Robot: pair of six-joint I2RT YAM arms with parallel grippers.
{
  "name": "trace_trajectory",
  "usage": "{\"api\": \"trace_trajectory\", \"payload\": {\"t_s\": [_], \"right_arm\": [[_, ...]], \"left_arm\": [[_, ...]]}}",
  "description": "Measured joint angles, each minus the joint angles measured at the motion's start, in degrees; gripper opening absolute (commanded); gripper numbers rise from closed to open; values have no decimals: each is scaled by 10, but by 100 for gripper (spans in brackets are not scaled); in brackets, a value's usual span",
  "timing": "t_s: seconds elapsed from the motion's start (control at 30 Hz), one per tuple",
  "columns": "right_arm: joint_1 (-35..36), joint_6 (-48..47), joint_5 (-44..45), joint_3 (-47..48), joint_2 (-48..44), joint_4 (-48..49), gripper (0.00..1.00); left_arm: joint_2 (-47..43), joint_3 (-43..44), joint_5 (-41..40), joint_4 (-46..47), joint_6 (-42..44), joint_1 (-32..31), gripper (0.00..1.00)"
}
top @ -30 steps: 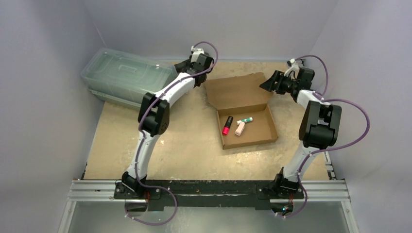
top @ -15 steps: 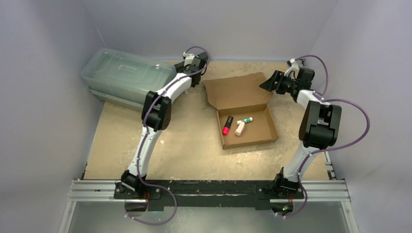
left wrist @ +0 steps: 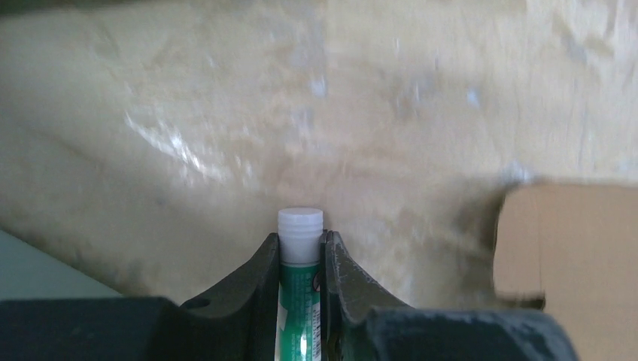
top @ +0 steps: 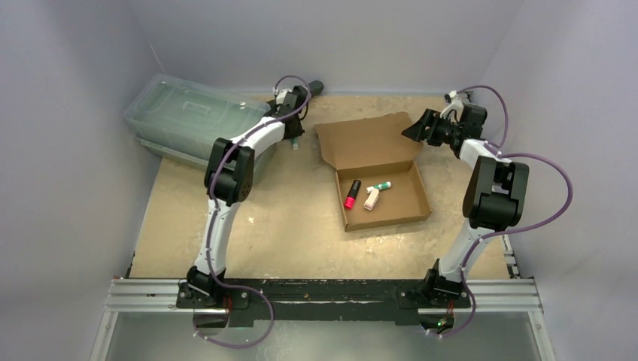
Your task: Fold the paper box
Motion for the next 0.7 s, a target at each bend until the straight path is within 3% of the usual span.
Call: {"api": "trace_trajectory", "payload": {"t_s": [0.3, 0.47, 0.7], "right_arm": [[0, 0, -1, 0, 0, 0, 79], [0, 0, -3, 0, 0, 0, 79], [0, 0, -5, 0, -4, 0, 79]], "left_arm": [[-230, -322, 58, 117, 63, -43, 0], [-362, -425, 116, 214, 101, -59, 0], [-426, -517, 363, 356, 147, -55, 0]]}}
